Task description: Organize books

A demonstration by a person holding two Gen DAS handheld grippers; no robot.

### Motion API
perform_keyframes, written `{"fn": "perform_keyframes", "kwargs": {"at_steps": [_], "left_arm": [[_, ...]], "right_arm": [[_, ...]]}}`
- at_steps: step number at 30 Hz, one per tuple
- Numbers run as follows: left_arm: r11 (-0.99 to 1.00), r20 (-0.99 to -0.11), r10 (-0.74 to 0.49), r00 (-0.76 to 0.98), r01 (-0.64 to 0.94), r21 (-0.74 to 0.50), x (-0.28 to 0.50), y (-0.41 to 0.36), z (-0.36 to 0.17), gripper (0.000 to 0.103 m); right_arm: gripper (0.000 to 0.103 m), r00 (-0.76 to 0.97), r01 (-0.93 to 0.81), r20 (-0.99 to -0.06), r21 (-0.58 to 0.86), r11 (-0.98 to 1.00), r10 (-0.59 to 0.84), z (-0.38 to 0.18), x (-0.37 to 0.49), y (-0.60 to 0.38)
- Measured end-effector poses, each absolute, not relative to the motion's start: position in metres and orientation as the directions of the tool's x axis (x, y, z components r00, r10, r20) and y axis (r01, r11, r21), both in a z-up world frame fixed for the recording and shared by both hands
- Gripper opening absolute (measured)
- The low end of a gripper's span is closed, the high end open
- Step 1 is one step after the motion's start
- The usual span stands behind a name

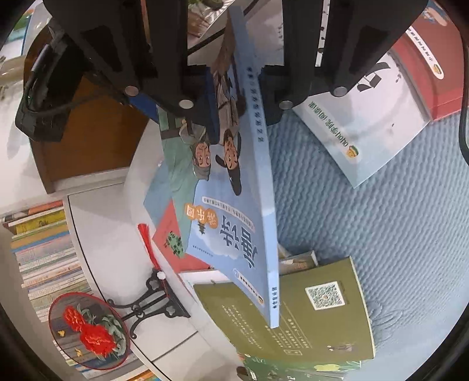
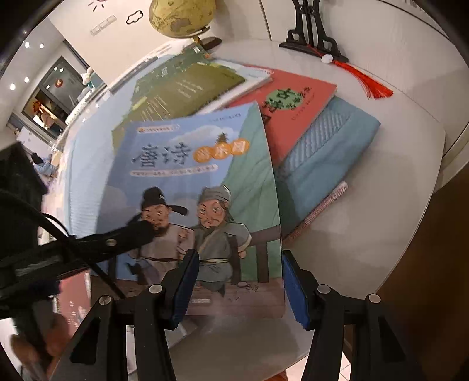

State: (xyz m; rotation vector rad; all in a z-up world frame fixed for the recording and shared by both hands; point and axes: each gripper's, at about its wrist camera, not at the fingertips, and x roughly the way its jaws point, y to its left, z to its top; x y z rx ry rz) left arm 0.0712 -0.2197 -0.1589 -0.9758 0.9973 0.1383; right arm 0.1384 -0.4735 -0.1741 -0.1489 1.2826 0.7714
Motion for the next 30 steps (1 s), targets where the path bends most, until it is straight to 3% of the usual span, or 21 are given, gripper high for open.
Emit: {"fn": "perform_keyframes", "kwargs": {"at_steps": [3, 9, 20, 21, 23, 25, 30], "left_arm": [[0.467, -0.674, -0.403, 0.619, -0.495, -0.733, 0.066, -0.210, -0.167, 0.017], [0.332, -0.561, -0.500, 0.660, -0.452, -0.828, 0.062, -0.192, -0.170, 0.016], [0.226, -0.483, -0.586, 0.651, -0.440, -0.869, 0.061, -0.179, -0.170, 0.014], [0.235, -0.487, -0.588, 0.646, -0.439, -0.867, 0.061, -0.179, -0.170, 0.014], [0.260, -0.509, -0.581, 0.635, -0.448, -0.856, 0.062, -0.177, -0.168, 0.014], [0.299, -0.545, -0.576, 0.610, -0.463, -0.834, 0.062, -0.175, -0.168, 0.014], [0.195, -0.464, -0.638, 0.615, -0.455, -0.869, 0.057, -0.179, -0.181, 0.014]], "right_arm": [[0.068, 0.032, -0.547, -0.889, 0.366, 0.753, 0.456, -0.173, 0.144, -0.479], [0.068, -0.093, -0.406, -0.820, 0.549, 0.730, 0.565, -0.185, 0.155, -0.494], [0.080, -0.211, -0.185, -0.647, 0.763, 0.620, 0.733, -0.211, 0.153, -0.512], [0.080, -0.210, -0.168, -0.628, 0.778, 0.605, 0.749, -0.213, 0.152, -0.514], [0.069, -0.194, -0.149, -0.614, 0.790, 0.595, 0.765, -0.215, 0.151, -0.520], [0.052, -0.193, -0.166, -0.618, 0.786, 0.595, 0.762, -0.212, 0.150, -0.525], [0.047, -0.216, -0.235, -0.588, 0.806, 0.543, 0.779, -0.193, 0.138, -0.521]]}}
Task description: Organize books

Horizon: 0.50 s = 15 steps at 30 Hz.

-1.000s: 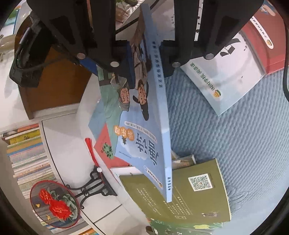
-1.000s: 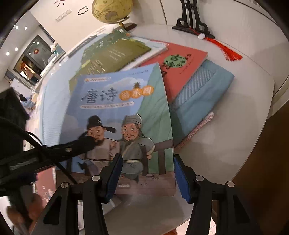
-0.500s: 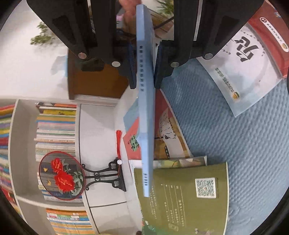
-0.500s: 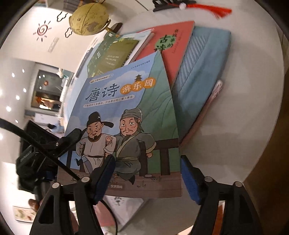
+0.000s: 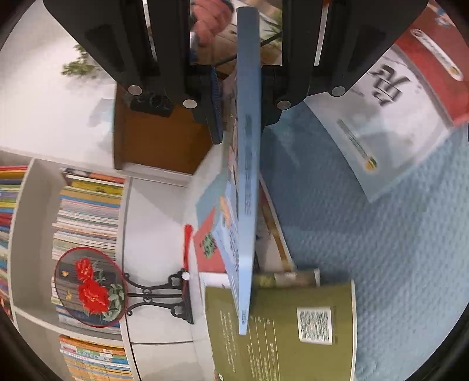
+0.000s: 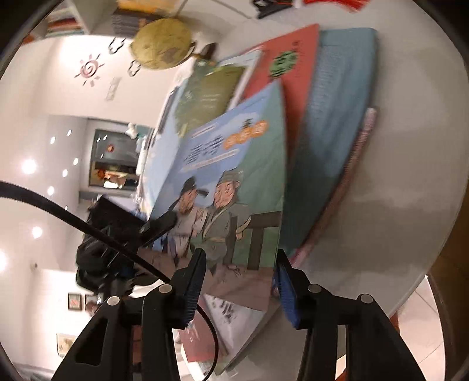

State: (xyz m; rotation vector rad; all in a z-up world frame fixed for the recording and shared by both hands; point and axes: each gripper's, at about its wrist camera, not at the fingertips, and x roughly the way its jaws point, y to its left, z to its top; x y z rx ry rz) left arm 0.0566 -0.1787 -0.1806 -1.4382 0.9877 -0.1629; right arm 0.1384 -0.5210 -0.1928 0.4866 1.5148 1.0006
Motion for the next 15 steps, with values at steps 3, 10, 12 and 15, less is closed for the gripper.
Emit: {"fn": "perform_keyframes", "kwargs": {"at_steps": [3, 10, 12, 15], "left_arm": [[0.190, -0.466, -0.635, 0.616, -0.461, -0.867, 0.056, -0.181, -0.179, 0.014], [0.148, -0.426, -0.644, 0.636, -0.443, -0.884, 0.052, -0.181, -0.178, 0.014], [0.169, -0.451, -0.635, 0.627, -0.457, -0.873, 0.052, -0.182, -0.178, 0.014], [0.299, -0.572, -0.579, 0.580, -0.502, -0.812, 0.051, -0.183, -0.173, 0.014]], "right_arm": [[0.051, -0.239, -0.229, -0.602, 0.798, 0.558, 0.762, -0.203, 0.137, -0.510], [0.065, -0.277, -0.025, -0.452, 0.886, 0.464, 0.848, -0.235, 0.145, -0.515], [0.045, -0.261, -0.048, -0.439, 0.895, 0.443, 0.859, -0.230, 0.146, -0.512], [0.030, -0.223, -0.156, -0.526, 0.850, 0.503, 0.821, -0.215, 0.144, -0.505]]}}
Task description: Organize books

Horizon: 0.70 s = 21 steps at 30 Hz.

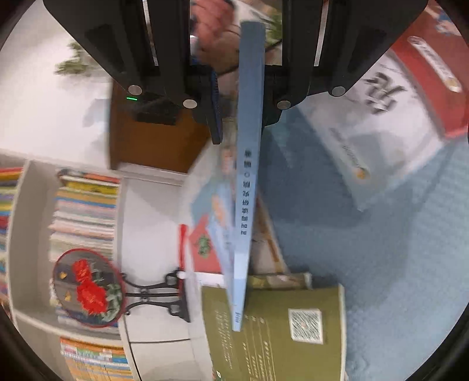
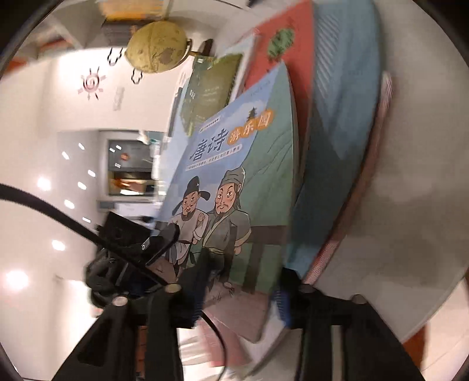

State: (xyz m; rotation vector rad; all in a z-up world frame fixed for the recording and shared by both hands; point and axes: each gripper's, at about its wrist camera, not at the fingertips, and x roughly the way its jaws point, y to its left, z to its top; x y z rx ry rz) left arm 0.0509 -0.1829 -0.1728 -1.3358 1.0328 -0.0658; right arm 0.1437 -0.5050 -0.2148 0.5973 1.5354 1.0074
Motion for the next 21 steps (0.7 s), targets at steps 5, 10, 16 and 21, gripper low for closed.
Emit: {"fn": "perform_keyframes", "kwargs": {"at_steps": [5, 10, 16, 21], "left_arm": [[0.584, -0.770, -0.416, 0.483, -0.508, -0.634, 0.059, -0.203, -0.150, 0.017], [0.744, -0.846, -0.277, 0.455, -0.456, -0.489, 0.056, -0.220, -0.128, 0.017], [0.770, -0.786, -0.325, 0.526, -0.335, -0.543, 0.037, -0.210, -0.109, 0.016], [0.777, -0.740, -0.401, 0.540, -0.228, -0.587, 0.010, -0.190, -0.101, 0.016]], "right_arm": [[0.025, -0.110, -0.466, -0.733, 0.635, 0.617, 0.671, -0.177, 0.123, -0.478], [0.025, 0.008, -0.670, -0.829, 0.410, 0.618, 0.559, -0.157, 0.097, -0.451], [0.026, 0.083, -0.697, -0.831, 0.346, 0.629, 0.550, -0.140, 0.072, -0.451], [0.026, 0.181, -0.666, -0.833, 0.287, 0.688, 0.523, -0.118, 0.030, -0.439]]}}
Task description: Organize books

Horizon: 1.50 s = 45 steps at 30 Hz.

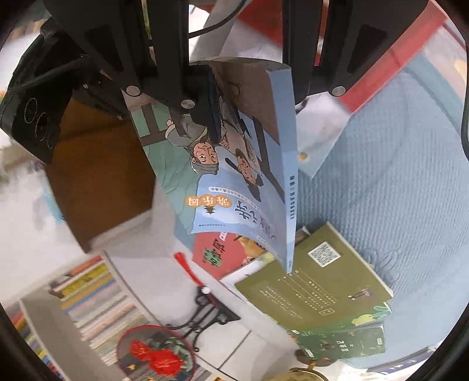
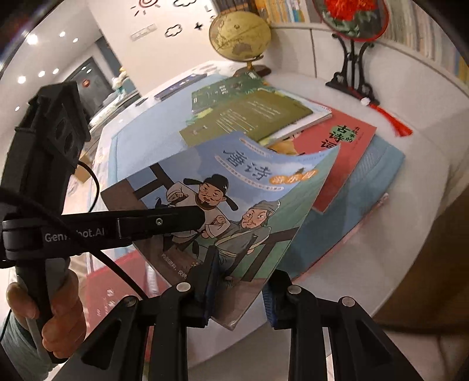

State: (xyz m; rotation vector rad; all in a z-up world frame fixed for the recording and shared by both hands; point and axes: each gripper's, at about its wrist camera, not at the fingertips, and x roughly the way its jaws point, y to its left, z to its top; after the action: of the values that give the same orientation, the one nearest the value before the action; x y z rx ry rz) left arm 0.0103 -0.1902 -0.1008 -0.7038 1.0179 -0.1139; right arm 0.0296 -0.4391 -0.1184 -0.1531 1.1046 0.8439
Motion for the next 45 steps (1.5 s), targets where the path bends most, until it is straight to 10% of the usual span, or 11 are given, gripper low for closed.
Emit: {"fn": "perform_keyframes", "kwargs": {"at_steps": [21, 45], "left_arm": [[0.800, -0.706, -0.457, 0.541, -0.097, -0.592, -0.095, 0.027, -0.055, 0.016], [0.831, -0.726, -0.451, 0.519, -0.053, -0.554, 0.107, 0.304, -0.049, 0.016]], "right_arm": [[0.027, 0.360, -0.505, -0.780, 0.299, 0.809, 0.513, -0.065, -0.116, -0.235], [0.028, 0.398, -0.476, -0.738, 0.342, 0.810, 0.545, -0.076, 0.092, 0.039]]}}
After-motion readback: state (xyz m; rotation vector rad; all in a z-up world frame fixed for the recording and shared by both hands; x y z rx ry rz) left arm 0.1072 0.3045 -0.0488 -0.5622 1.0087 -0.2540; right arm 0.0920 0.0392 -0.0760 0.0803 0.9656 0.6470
